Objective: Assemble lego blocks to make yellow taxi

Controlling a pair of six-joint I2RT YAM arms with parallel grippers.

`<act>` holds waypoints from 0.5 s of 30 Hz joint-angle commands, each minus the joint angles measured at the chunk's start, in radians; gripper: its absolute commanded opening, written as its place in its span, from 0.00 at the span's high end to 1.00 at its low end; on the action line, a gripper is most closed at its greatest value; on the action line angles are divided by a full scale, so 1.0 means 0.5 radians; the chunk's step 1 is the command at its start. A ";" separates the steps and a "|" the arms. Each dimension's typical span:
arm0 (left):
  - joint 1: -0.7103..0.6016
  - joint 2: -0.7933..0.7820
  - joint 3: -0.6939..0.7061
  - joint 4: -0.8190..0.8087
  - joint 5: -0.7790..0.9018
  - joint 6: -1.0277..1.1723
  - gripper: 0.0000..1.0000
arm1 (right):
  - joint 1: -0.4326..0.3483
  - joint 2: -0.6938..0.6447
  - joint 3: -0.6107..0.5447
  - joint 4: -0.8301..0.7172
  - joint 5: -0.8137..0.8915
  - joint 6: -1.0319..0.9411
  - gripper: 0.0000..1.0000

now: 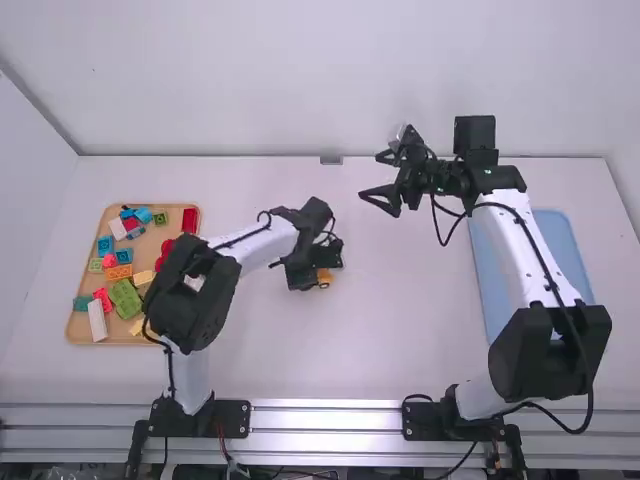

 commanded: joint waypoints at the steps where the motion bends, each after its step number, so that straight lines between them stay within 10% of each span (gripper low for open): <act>1: -0.040 -0.016 -0.071 0.052 0.106 0.173 0.83 | 0.012 -0.040 0.055 -0.042 -0.063 -0.103 0.02; 8: -0.068 -0.016 -0.159 0.073 0.191 0.342 0.76 | 0.037 -0.040 0.055 -0.060 -0.062 -0.134 0.02; 10: -0.063 -0.016 -0.159 0.072 0.149 0.296 0.55 | 0.037 -0.040 0.055 -0.060 -0.061 -0.135 0.02; 11: -0.063 -0.016 -0.156 0.072 0.125 0.269 0.16 | 0.037 -0.040 0.055 -0.060 -0.061 -0.134 0.02; 12: -0.065 -0.016 -0.150 0.075 0.099 0.231 0.01 | 0.038 -0.040 0.055 -0.060 -0.063 -0.134 0.02; 15: -0.064 -0.017 -0.084 0.094 0.056 0.101 0.01 | 0.053 -0.040 0.055 -0.047 -0.060 -0.134 0.02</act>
